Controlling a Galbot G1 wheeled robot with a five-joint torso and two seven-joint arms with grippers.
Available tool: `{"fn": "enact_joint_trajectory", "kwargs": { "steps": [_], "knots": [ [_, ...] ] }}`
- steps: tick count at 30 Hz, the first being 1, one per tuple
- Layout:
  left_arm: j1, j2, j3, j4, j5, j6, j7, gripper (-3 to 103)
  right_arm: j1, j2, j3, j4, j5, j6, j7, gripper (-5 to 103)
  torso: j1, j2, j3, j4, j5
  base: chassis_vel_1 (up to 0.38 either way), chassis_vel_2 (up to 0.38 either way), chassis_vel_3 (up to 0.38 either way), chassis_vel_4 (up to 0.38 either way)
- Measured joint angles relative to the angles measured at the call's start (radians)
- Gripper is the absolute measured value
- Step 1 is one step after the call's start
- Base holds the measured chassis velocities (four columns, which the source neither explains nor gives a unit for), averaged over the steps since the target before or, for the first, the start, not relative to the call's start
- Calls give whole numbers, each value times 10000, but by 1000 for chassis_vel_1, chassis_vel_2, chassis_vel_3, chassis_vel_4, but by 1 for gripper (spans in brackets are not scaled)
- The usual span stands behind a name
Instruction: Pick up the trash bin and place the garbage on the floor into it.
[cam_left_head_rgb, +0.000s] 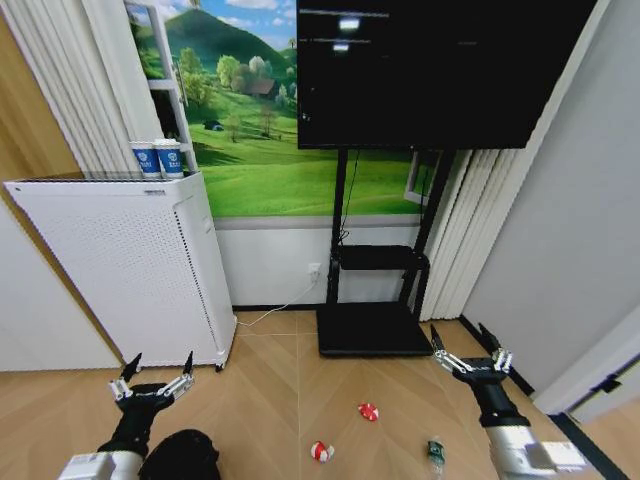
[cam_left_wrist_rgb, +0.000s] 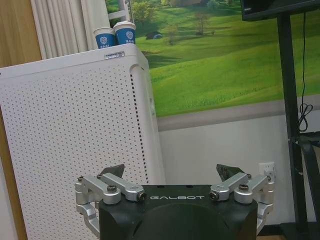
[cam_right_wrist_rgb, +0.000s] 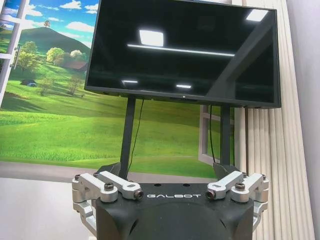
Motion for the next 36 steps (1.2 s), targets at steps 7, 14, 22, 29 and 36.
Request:
{"fn": "enact_joint_trajectory", "kwargs": {
  "steps": [7,14,22,29,36],
  "knots": [
    [3,-3,-11,11,-43,-12,-5,100,-2,18,-9,3,4,22,-1,100,-125,-311,-188,0,0,0,0,0,0],
    [0,-19,-17,17,-57,-36,-6,100,-14,11,-2,6,3,22,-4,100,-259,-640,-381,-2,0,0,0,0,0],
    [-3,14,-25,40,-58,-72,-3,100,-21,28,0,9,-16,22,-46,100,-389,-976,-588,-1,0,0,0,0,0],
    [-25,48,-48,52,-100,-73,-2,100,-18,47,-3,-2,-23,7,-110,100,-485,-1230,-747,-2,0,0,0,0,0],
    [-14,31,-37,54,-101,-73,1,100,-19,40,-15,-2,-8,-5,-150,100,-566,-1450,-884,-1,0,0,0,0,0]
  ]
}}
